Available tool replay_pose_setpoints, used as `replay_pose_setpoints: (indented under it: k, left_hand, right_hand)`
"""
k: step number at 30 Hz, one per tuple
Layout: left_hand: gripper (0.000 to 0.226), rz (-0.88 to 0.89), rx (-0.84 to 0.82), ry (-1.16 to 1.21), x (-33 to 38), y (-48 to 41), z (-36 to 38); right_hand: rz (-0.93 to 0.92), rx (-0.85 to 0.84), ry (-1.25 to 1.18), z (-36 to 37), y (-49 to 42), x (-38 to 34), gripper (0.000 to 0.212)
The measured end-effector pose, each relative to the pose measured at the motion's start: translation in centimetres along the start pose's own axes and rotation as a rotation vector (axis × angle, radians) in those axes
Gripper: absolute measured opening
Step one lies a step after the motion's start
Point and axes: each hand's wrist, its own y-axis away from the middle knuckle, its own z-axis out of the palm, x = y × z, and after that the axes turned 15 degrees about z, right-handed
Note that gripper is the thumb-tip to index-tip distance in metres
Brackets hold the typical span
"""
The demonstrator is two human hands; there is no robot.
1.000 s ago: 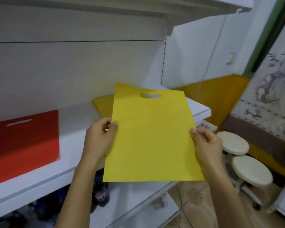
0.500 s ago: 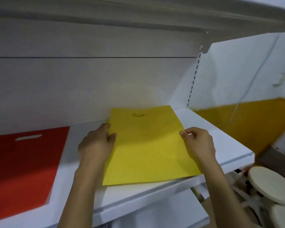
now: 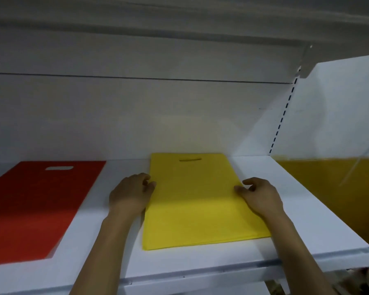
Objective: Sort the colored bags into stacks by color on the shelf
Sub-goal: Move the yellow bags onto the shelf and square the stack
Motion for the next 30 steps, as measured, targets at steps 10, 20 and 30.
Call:
replay_pose_setpoints:
  k: [10, 20, 30]
  left_hand:
    - [0.030, 0.046, 0.059, -0.013, 0.9, 0.9, 0.9]
    - [0.049, 0.105, -0.045, -0.246, 0.8, 0.4, 0.0]
    - [0.057, 0.041, 0.108, -0.562, 0.0, 6.9, -11.3]
  right_hand:
    - [-0.094, -0.095, -0.076, -0.4, -0.7, 1.2, 0.035]
    - [-0.282, 0.063, 0.041, -2.9, -0.5, -0.9, 0.043]
    - [-0.795, -0.144, 0.239, 1.2, 7.4, -12.7, 0.057]
